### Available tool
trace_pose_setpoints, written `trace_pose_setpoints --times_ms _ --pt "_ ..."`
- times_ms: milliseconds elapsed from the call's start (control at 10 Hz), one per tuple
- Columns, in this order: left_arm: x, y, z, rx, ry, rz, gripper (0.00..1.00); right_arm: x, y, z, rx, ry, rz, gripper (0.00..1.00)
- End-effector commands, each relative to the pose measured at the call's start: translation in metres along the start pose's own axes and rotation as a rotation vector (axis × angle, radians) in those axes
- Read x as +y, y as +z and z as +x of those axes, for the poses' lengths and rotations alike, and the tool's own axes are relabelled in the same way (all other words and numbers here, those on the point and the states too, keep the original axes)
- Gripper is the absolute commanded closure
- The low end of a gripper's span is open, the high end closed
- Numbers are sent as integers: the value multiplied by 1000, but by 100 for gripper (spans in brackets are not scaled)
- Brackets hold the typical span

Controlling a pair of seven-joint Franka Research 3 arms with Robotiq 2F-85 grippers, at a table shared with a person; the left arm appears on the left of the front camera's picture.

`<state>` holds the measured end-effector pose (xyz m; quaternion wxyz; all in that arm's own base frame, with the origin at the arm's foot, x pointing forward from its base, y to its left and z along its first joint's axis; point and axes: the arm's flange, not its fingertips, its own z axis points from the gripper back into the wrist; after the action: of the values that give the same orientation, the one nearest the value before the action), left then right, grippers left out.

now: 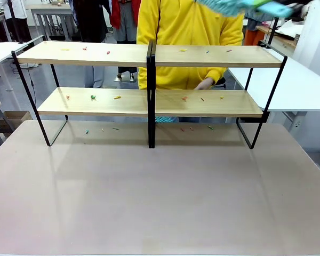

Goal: Clean the shelves.
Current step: Pick up the Duster when the human hands it over.

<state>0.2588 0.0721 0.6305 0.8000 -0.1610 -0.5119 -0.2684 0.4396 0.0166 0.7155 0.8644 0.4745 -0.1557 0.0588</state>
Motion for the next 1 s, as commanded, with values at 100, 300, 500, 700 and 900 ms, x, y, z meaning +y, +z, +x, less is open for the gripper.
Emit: trace_pose_setpoints --times_ms 100,300,500,700,900 --pt "0 -1 1 -8 0 -2 0 -32 129 -86 -67 189 22 100" --pt "0 -1 1 -8 0 -2 0 -66 211 -140 -98 230 -85 100" --pt "0 -1 1 -8 0 -2 0 -103 254 -177 -101 172 -162 100" --pt "0 -1 1 -8 0 -2 0 -93 254 -188 -109 199 -114 100" --pt "0 -1 1 -8 0 -2 0 -93 254 -188 -109 199 -114 100"
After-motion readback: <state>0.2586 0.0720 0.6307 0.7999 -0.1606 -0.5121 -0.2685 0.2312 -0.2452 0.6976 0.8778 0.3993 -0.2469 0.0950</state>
